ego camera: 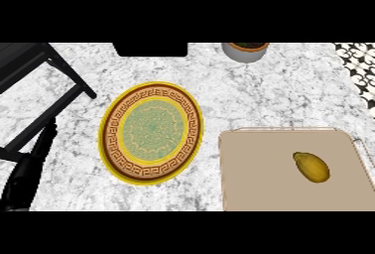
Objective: Pick the lemon from the tray and place it in the plate
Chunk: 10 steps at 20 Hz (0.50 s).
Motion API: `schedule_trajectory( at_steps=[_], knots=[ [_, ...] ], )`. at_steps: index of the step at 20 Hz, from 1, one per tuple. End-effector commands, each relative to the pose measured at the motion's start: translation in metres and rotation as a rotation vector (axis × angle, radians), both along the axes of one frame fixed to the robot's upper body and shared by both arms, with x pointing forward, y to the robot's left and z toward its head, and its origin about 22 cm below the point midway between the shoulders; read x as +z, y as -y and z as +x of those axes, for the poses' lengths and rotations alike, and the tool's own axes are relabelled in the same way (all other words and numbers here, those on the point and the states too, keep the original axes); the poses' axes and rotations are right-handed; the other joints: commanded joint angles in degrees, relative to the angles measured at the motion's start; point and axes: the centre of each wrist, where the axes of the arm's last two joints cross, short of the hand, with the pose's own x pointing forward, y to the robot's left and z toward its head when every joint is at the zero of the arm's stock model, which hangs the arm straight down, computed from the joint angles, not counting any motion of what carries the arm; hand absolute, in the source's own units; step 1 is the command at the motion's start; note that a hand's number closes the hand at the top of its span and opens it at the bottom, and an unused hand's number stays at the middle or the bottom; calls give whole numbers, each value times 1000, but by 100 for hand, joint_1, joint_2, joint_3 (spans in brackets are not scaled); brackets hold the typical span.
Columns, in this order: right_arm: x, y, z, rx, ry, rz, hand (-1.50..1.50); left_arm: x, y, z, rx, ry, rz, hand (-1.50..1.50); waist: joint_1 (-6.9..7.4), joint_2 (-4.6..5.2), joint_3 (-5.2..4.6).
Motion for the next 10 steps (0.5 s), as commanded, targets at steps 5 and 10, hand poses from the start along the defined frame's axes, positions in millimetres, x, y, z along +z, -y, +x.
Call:
schedule_trajectory(
  at_steps=[5,10],
  knots=[
    [22,-9,40,27,-129,-307,-150,0,8,17,-12,1,-10,0,55,25,-3],
    [8,-19,55,130,-226,-419,-150,-4,-4,10,-21,2,-11,0,64,22,-3]
  ],
)
